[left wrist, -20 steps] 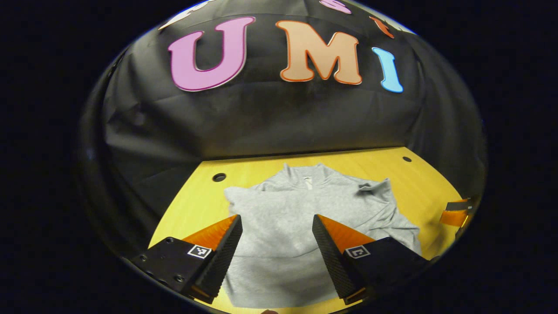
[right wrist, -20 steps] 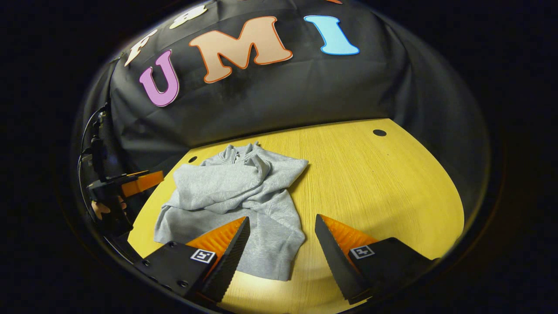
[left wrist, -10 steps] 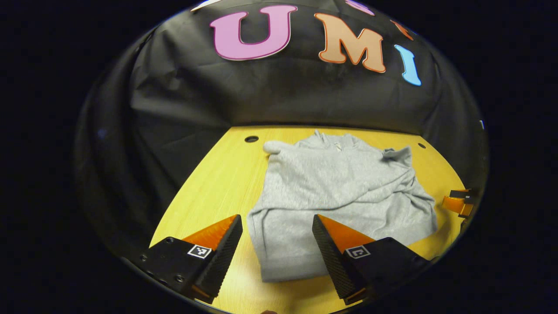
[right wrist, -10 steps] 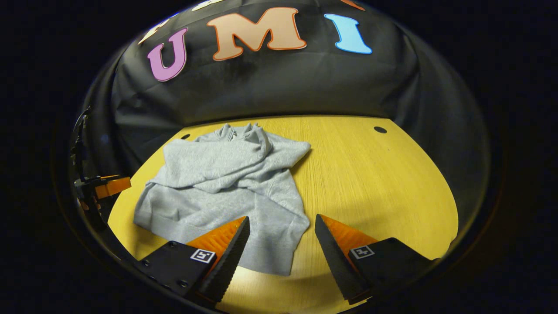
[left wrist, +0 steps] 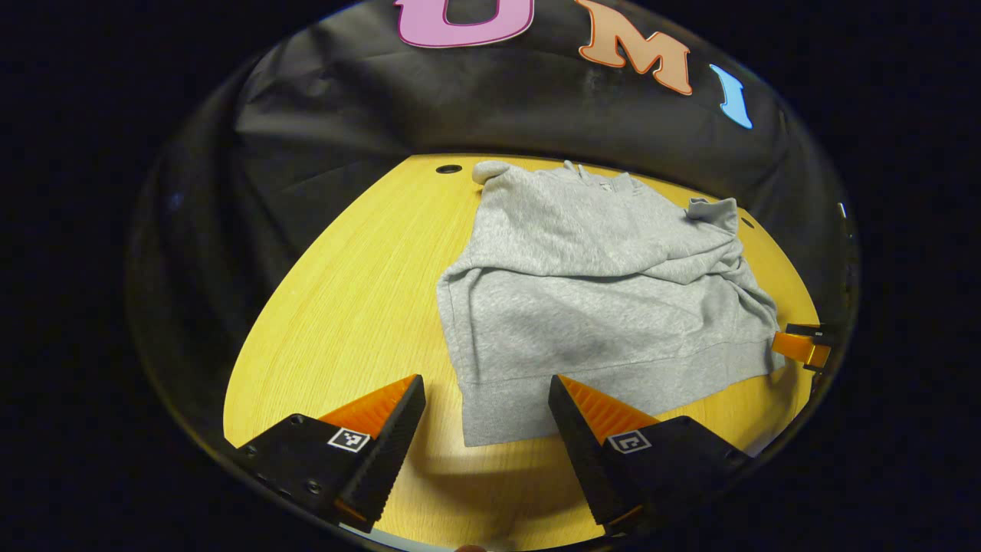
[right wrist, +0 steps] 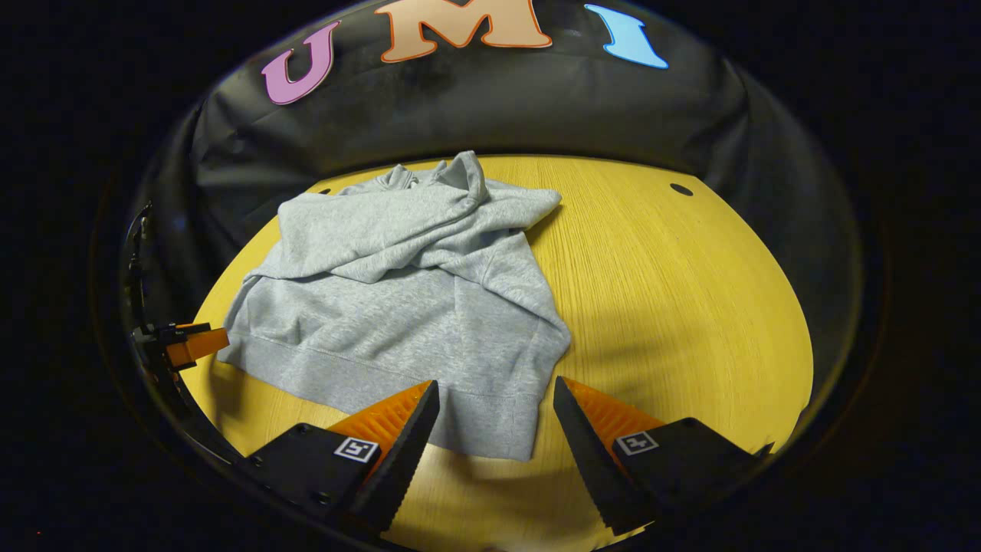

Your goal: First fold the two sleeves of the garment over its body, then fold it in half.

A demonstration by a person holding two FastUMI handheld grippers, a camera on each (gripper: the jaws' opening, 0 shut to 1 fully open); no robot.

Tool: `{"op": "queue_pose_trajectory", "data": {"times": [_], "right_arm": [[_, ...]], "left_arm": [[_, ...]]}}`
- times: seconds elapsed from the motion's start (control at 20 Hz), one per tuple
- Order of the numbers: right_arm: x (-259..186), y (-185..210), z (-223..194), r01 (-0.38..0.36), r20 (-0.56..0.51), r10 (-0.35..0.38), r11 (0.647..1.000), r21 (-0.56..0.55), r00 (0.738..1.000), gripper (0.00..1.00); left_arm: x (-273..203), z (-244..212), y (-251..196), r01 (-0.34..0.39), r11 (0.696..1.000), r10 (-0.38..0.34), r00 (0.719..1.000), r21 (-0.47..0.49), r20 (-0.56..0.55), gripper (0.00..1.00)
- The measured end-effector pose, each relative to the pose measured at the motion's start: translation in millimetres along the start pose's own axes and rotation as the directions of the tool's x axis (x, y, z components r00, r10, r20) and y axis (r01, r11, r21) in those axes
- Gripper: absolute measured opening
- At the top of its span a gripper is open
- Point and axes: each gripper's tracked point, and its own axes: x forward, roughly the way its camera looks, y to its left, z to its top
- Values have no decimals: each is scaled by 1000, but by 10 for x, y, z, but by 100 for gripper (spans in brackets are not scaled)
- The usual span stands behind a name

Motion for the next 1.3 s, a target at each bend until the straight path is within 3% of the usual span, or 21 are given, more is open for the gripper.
{"op": "queue_pose_trajectory", "data": {"times": [0.25, 0.55, 0.7, 0.75, 0.8, 0.95, 1.0, 1.05, 1.15, 1.2, 1.3], "right_arm": [[85, 43, -152, 0, -61, 0, 1000, 1, 998, 96], [84, 79, -159, 14, -45, -16, 999, -47, 999, 97], [87, 139, -162, -9, -57, 5, 998, -60, 998, 84], [98, 168, -159, -21, -62, 17, 998, -59, 998, 83], [103, 204, -153, -35, -64, 31, 998, -52, 997, 63], [122, 282, -157, -64, -84, 61, 997, -32, 995, 26], [142, 283, -177, -72, -108, 69, 997, -28, 992, 15], [119, 286, -170, -75, -131, 72, 997, -16, 989, 19], [169, 269, -170, -88, -160, 90, 996, 23, 983, 15], [123, 279, -134, -92, -158, 97, 995, 37, 983, 7], [108, 273, -142, -84, -153, 93, 994, 67, 984, 3]], "left_arm": [[99, -124, -101, 23, 1000, -23, 998, -10, -50, 96], [140, -88, -107, 1, 1000, -1, 999, -11, -33, 98], [152, -101, -162, -1, 1000, 0, 1000, -17, -27, 90], [162, -91, -181, 5, 1000, -5, 1000, -7, -29, 86], [161, -83, -203, 18, 1000, -18, 999, 3, -36, 80], [173, -78, -294, 68, 997, -66, 996, 43, -56, 62], [189, -71, -338, 90, 995, -87, 994, 47, -62, 51], [168, -45, -385, 117, 992, -114, 992, 48, -59, 43], [206, -40, -405, 130, 991, -128, 990, 40, -57, 11], [199, -29, -405, 135, 990, -133, 990, 31, -55, 5], [183, -49, -412, 145, 989, -144, 987, 15, -66, 0]]}}
